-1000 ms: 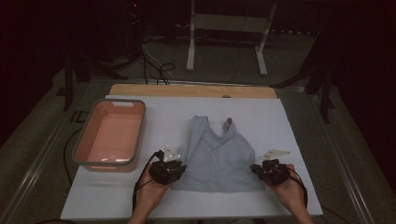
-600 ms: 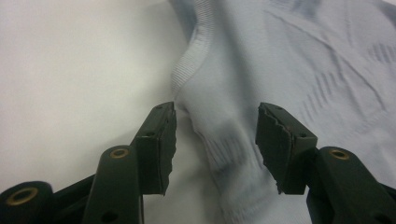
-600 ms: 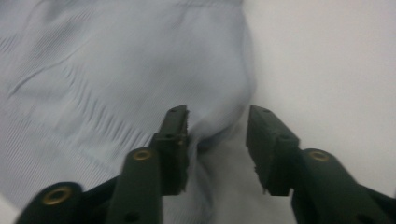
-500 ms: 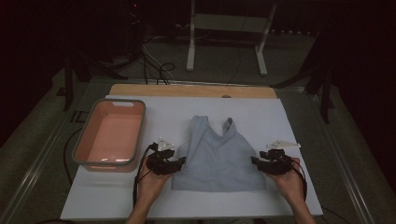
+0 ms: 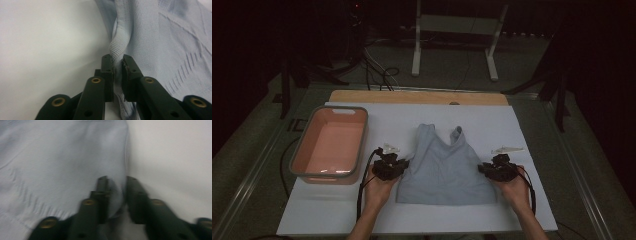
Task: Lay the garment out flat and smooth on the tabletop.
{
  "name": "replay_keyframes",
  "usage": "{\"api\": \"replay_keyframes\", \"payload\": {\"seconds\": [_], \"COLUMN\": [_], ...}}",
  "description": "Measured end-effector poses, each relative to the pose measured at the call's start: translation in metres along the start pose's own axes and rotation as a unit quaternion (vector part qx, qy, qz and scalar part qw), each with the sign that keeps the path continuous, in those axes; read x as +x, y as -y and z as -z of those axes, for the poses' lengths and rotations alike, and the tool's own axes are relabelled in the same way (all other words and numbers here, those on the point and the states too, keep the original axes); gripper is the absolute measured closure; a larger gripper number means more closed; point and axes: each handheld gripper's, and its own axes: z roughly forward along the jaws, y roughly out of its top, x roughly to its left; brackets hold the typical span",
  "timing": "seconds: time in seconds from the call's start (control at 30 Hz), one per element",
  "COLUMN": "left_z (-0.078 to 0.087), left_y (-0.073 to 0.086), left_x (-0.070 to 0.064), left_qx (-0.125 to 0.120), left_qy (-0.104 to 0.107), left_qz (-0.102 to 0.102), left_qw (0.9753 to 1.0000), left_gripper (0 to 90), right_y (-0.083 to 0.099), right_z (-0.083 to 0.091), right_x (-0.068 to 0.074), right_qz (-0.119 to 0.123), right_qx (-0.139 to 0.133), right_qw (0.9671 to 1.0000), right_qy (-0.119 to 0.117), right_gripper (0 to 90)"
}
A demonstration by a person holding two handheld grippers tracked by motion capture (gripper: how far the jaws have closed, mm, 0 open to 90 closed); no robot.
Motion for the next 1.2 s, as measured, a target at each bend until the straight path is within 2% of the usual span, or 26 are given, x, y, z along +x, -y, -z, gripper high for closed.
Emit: {"api": "replay_keyframes", "payload": {"seconds": [0.1, 0.4, 0.63, 0.9, 0.97, 1.2], "left_z": [0.007, 0.03, 0.043, 0.053, 0.059, 0.073], "left_y": [0.003, 0.021, 0.029, 0.034, 0.035, 0.043], "left_x": [0.0, -0.003, -0.011, -0.014, -0.015, -0.012], "left_qx": [0.001, 0.019, 0.033, 0.036, 0.035, 0.031], "left_qy": [0.003, 0.026, 0.026, 0.011, -0.003, -0.02], "left_qz": [0.003, 0.013, 0.0, -0.004, -0.006, -0.003], "left_qw": [1.0, 0.9994, 0.9991, 0.9993, 0.9994, 0.9993], "left_gripper": [83.3, 83.5, 83.4, 83.3, 83.2, 82.8], "right_y": [0.0, 0.009, 0.018, 0.02, 0.019, 0.014], "right_z": [0.005, 0.024, 0.037, 0.046, 0.044, 0.032], "right_x": [0.003, 0.012, 0.023, 0.032, 0.036, 0.047], "right_qz": [0.01, 0.018, 0.037, 0.052, 0.06, 0.072], "right_qx": [0.003, 0.011, 0.011, -0.01, -0.013, -0.015], "right_qw": [0.9999, 0.9997, 0.9991, 0.9982, 0.9975, 0.9962], "right_qy": [0.003, -0.011, -0.015, -0.029, -0.034, -0.046], "right_gripper": [82.7, 82.7, 82.6, 82.1, 81.8, 81.5]}}
